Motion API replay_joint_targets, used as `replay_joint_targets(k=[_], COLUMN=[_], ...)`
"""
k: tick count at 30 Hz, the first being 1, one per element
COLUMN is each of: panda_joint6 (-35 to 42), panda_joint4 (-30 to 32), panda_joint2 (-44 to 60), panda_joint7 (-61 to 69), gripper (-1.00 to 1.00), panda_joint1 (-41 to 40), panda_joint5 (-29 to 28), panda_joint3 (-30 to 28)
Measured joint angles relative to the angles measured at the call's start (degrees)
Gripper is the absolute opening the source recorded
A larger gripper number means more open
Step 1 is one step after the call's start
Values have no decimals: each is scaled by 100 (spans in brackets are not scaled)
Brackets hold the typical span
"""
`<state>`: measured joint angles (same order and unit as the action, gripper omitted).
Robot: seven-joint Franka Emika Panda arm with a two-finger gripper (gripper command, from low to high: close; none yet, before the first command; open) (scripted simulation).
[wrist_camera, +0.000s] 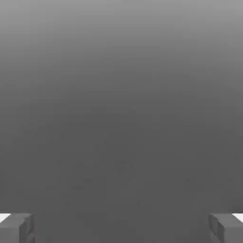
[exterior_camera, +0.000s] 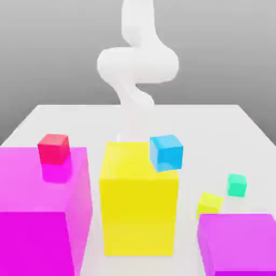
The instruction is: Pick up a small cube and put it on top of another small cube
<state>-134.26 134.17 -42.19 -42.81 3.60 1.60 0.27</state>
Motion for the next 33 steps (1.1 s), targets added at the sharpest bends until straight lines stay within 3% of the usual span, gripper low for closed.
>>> replay_joint_targets(k=[14, 22, 26, 29, 33], panda_joint6=[-1372, -2168, -2582, -2891, -3483], panda_joint4=[1336, 2096, 2484, 2773, 2724], panda_joint2=[2050, 3196, 3773, 4213, 4999], panda_joint7=[1568, 2191, 2276, 2099, 1475], gripper=[0, 0, 0, 0, 0], panda_joint1=[1912, 2757, 3071, 3408, 3765], panda_joint5=[719, 767, 472, -91, -1071], panda_joint3=[566, 1199, 1559, 1702, 1155])
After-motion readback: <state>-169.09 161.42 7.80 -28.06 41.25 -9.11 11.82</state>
